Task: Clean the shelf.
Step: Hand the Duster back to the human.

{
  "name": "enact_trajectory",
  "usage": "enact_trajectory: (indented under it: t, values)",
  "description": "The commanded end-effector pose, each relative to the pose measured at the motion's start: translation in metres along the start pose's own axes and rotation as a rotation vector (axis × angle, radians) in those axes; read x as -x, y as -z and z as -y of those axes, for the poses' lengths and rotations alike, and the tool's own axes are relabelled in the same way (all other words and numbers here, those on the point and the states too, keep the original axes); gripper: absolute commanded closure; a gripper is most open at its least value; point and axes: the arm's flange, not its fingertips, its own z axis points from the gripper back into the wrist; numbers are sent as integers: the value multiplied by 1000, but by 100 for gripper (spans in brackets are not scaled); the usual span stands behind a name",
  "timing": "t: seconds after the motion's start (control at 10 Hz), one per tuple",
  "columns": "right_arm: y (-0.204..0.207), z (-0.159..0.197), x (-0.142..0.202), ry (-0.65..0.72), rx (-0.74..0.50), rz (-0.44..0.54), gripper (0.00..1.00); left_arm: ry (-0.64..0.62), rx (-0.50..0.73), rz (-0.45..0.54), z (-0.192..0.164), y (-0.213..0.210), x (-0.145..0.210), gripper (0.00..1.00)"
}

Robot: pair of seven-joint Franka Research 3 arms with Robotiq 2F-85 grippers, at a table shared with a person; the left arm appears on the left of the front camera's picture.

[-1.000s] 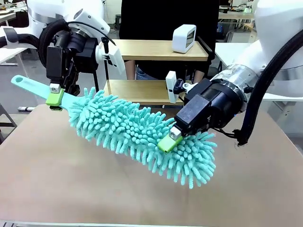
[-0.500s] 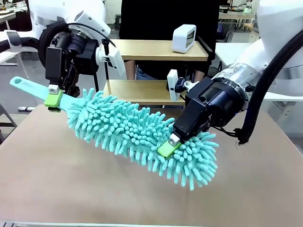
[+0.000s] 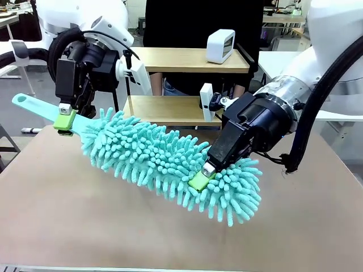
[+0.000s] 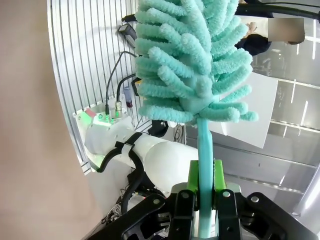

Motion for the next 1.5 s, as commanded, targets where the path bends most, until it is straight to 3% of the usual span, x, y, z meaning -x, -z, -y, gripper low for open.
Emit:
enact_trajectory:
  t: [0.0,0.1,0.2,0.3,0.4,0.5,0.7,0.8,1.0,1.2,1.4]
  values:
    - [-1,3,2,-13,4,-17,100,-26,-18,-19,10,-5,4,87]
    - [-1,2,2,-15,6,-17,100,-32,-38,-58,10,-4,4,100]
    - [-1,3,2,-15,3,-14,100,-31,-43,-60,10,-3,3,100]
    - [-1,3,2,-14,5,-13,100,-15,-8,-68,11,-3,3,42]
    - [-1,3,2,-14,4,-14,100,-23,-13,-71,12,-2,3,29]
    - [-1,3,2,-14,6,-16,100,-24,-16,-68,12,-2,4,0]
    - [-2,3,3,-15,9,-16,100,-21,-27,-53,18,0,7,0]
    - [-6,3,7,-10,16,-18,100,-13,-43,-30,22,0,15,5]
    - [-33,-5,33,-16,-14,-41,100,-38,-65,81,28,-5,54,0]
    - [-68,-23,71,19,13,-66,100,-83,-87,349,31,-20,129,0]
    - [-123,-56,121,-54,-8,56,100,-93,-74,647,34,-9,224,0]
